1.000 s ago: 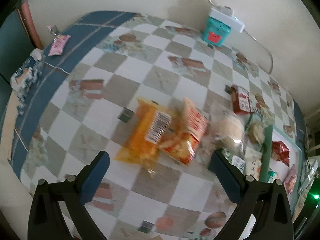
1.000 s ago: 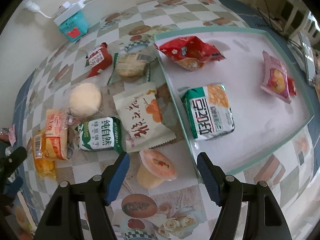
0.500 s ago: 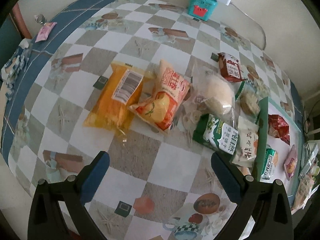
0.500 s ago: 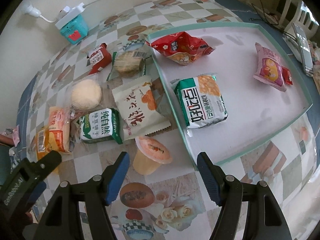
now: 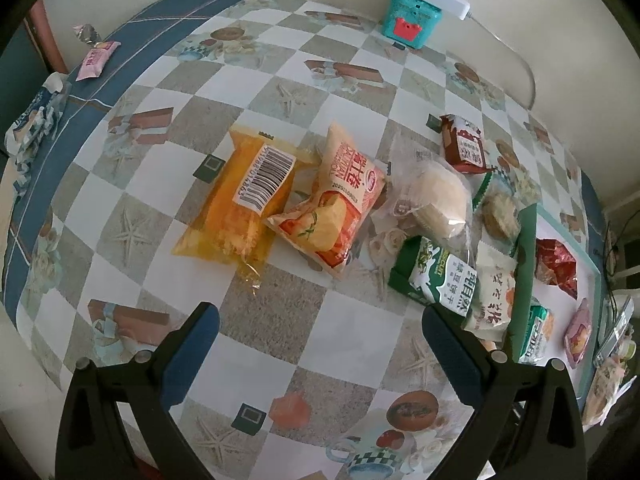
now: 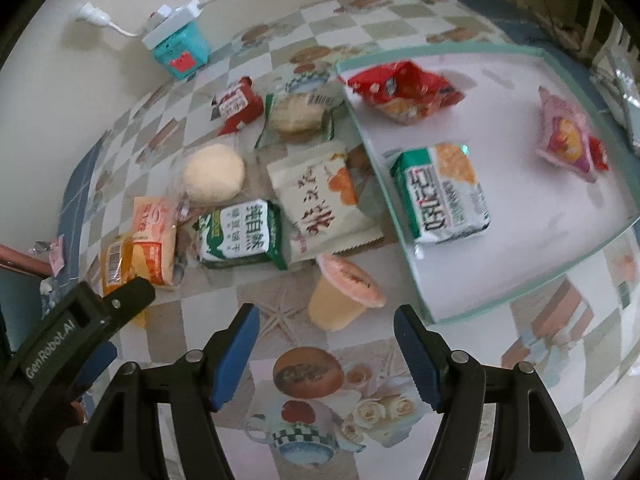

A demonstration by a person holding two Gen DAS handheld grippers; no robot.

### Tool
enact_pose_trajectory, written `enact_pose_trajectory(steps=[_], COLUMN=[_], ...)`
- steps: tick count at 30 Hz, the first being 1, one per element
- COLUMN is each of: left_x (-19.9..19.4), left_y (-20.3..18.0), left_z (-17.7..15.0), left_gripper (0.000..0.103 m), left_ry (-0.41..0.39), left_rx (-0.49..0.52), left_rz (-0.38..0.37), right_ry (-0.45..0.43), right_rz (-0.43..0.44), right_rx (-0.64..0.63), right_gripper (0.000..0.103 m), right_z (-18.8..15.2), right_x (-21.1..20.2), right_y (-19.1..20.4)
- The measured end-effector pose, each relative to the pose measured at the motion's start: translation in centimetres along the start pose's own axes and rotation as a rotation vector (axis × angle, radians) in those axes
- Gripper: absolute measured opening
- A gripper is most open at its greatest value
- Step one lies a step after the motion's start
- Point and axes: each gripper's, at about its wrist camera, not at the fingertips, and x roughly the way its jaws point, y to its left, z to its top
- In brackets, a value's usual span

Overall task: Organize snacks
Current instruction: 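Withdraw both open tools back over the remaining snacks, then grasp the orange bread packet with the left tool while the right tool grasps the orange-lidded jelly cup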

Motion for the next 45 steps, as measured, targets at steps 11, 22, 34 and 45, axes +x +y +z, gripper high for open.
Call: enact_pose_trajectory(steps=[11, 22, 34, 45], left_x=[0.3, 0.4, 0.5, 0.4], left_y=[0.7, 1.6, 1.8, 3.1], left_z=[0.3, 0.7, 0.9, 1.6], left_gripper=[0.101, 0.101, 0.101, 0.101], left_ry=[0.013, 0.014, 0.015, -0.003], left_rx=[-0.03, -0.066, -0.069, -0.098], left_rz=[0.002, 0.005, 0.007, 0.018], right_ry=[0.056, 0.052, 0.025, 0.01], right_rz=[0.029, 0.023, 0.017, 0.023], right_rx=[0.048, 0.036, 0.03, -0.002], right_gripper=[0.073, 0.054, 0.053, 0.045], right_z=[1.0, 1.8, 2.8, 2.1], right_x=[2.7, 3.9, 4.3, 3.7], right_y=[-0.9, -0.5, -0.3, -0.1])
